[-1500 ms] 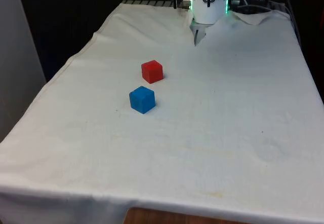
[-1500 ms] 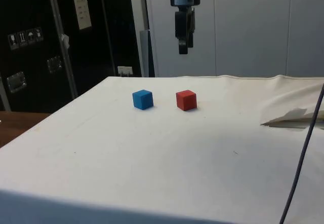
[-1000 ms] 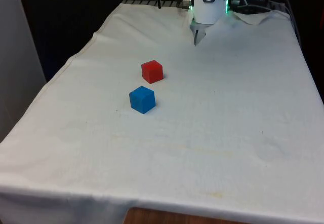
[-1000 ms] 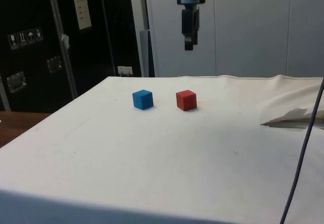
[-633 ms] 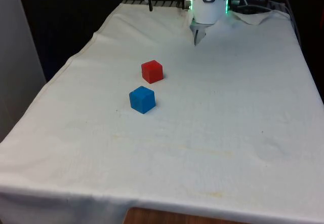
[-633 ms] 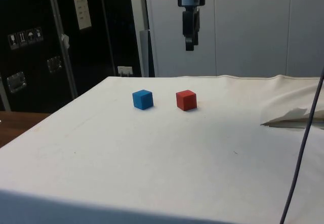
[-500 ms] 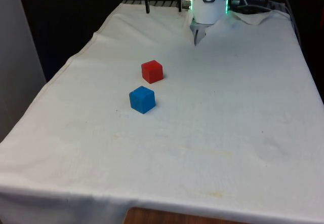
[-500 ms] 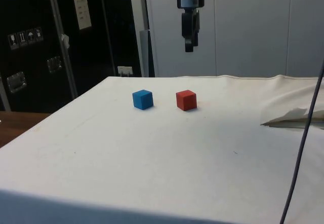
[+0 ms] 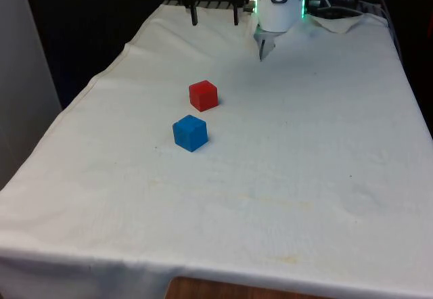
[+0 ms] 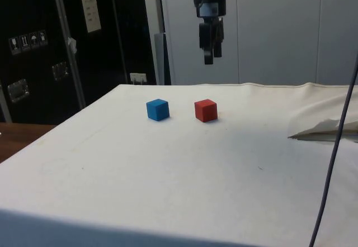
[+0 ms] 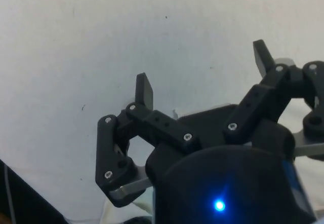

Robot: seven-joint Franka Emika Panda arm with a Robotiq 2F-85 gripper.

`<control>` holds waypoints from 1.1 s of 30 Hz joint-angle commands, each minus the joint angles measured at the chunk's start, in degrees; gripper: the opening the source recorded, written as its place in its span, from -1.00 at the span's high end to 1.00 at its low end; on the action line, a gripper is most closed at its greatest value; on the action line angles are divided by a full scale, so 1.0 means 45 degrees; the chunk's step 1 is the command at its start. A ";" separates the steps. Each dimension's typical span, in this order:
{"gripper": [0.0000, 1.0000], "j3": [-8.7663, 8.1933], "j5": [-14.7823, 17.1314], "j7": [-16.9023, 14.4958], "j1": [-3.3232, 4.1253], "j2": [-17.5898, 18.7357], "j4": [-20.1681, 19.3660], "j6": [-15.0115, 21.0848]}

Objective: Stack the two cubes.

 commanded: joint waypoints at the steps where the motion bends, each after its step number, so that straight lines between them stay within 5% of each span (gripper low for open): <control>1: -1.00 0.0000 0.0000 0.0216 -0.0025 0.0089 -0.0025 0.0178; 33: -1.00 0.0000 -0.0051 0.3094 -0.0025 0.0726 0.0102 0.0369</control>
